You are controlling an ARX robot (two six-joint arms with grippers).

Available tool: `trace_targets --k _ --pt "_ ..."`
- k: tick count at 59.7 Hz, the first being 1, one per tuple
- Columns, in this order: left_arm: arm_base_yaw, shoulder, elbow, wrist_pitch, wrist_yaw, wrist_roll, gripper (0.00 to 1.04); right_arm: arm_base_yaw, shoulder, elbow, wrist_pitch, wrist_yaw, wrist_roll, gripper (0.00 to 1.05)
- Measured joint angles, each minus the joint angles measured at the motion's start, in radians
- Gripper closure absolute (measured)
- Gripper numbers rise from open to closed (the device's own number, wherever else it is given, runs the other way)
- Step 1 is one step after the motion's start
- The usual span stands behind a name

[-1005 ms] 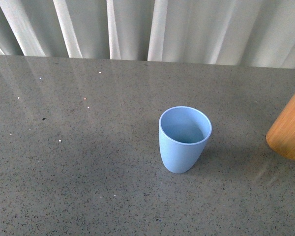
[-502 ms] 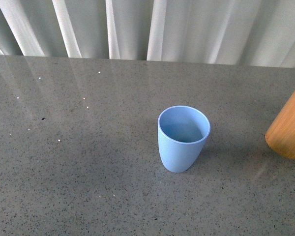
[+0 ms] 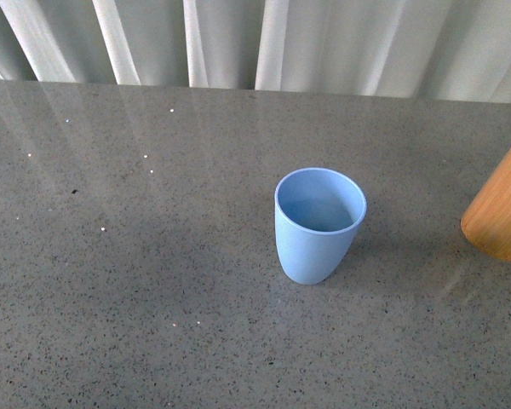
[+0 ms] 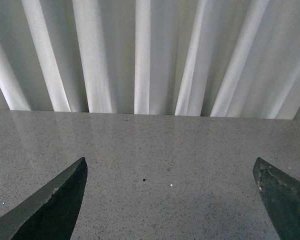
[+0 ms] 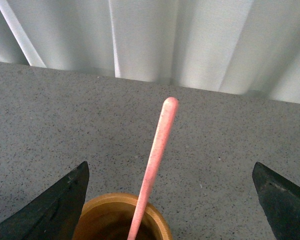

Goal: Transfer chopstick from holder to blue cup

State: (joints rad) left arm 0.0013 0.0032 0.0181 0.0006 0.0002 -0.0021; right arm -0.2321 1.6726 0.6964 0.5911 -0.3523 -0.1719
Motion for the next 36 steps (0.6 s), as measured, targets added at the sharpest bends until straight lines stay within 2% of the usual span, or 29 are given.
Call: trace_targets --k 36 --pt "0.0 0.0 0.0 0.0 0.0 0.0 0.07 0.011 0.127 0.1 0.01 -0.011 0.038 0.1"
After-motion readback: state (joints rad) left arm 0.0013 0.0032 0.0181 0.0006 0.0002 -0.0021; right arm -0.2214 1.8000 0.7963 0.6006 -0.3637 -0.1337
